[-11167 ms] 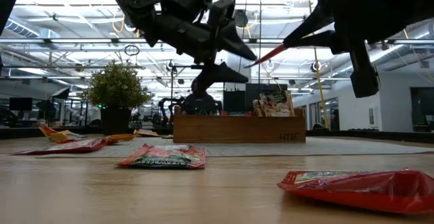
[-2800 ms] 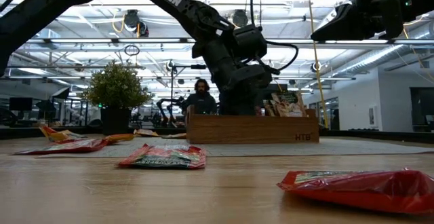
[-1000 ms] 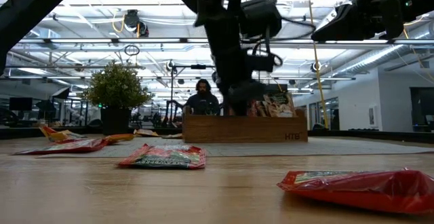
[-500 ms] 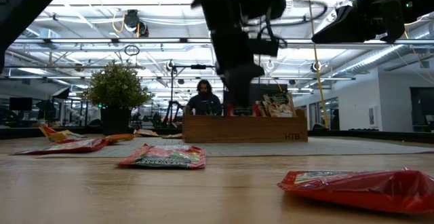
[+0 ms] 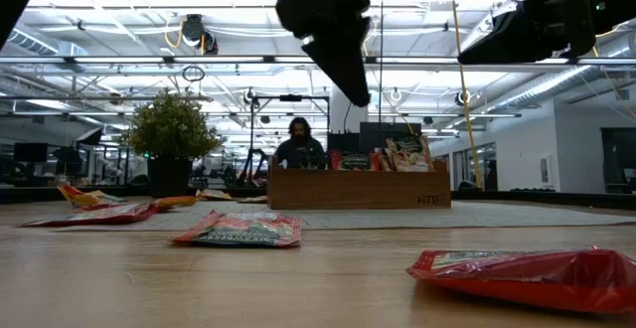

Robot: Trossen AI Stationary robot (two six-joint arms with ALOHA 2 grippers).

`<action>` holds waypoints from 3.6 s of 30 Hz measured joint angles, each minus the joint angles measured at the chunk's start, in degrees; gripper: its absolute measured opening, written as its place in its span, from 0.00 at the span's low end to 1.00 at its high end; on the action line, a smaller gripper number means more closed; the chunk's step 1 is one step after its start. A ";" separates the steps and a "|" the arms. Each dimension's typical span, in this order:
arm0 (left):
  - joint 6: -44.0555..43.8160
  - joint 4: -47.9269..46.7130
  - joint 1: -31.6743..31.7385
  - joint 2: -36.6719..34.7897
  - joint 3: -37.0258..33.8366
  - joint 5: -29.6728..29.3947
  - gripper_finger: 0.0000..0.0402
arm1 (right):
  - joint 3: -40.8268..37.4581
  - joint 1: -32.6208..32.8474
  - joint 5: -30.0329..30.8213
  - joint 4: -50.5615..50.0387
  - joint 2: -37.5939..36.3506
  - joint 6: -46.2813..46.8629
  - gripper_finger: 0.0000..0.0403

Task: Pick & Place Tea
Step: Put the red tea bag into the middle section of the wooden organizer

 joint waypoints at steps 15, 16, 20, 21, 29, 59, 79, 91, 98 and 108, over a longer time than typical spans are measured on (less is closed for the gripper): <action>-2.79 3.92 -5.52 -0.04 -0.02 -1.55 0.03 | -10.95 2.10 -39.28 25.84 2.93 -9.25 0.01; -2.77 4.39 -5.84 -0.52 -0.17 -1.39 0.02 | -10.55 3.21 -39.32 25.40 4.37 -9.53 0.03; -1.20 14.05 -6.62 -4.36 -4.10 -0.35 0.02 | -6.31 9.62 -36.08 26.03 12.31 -11.52 0.16; -0.53 17.41 -6.85 -5.94 -6.44 0.13 0.03 | -4.84 11.35 -34.10 26.00 14.81 -12.24 0.21; -3.73 47.69 -5.71 -23.01 -39.19 1.70 0.01 | 6.77 21.07 -18.52 23.85 37.31 -20.66 0.50; -8.66 78.80 -0.15 -39.12 -66.01 -1.36 0.05 | 28.41 20.59 -25.64 5.94 61.00 -18.55 0.46; -12.09 78.93 -0.15 -39.12 -66.01 -1.33 0.15 | 28.57 21.97 -14.00 16.39 71.21 -11.35 0.31; -16.45 78.92 -0.15 -39.12 -66.01 -1.31 0.17 | 28.46 22.19 -12.26 16.25 71.29 -11.14 0.00; -16.54 78.93 -0.15 -39.10 -66.01 -1.31 0.17 | 28.39 24.74 -9.10 24.21 70.99 -20.76 0.05; -16.30 78.91 -0.15 -39.10 -65.99 -1.28 0.17 | 39.38 21.80 -12.56 9.15 72.17 -16.49 0.55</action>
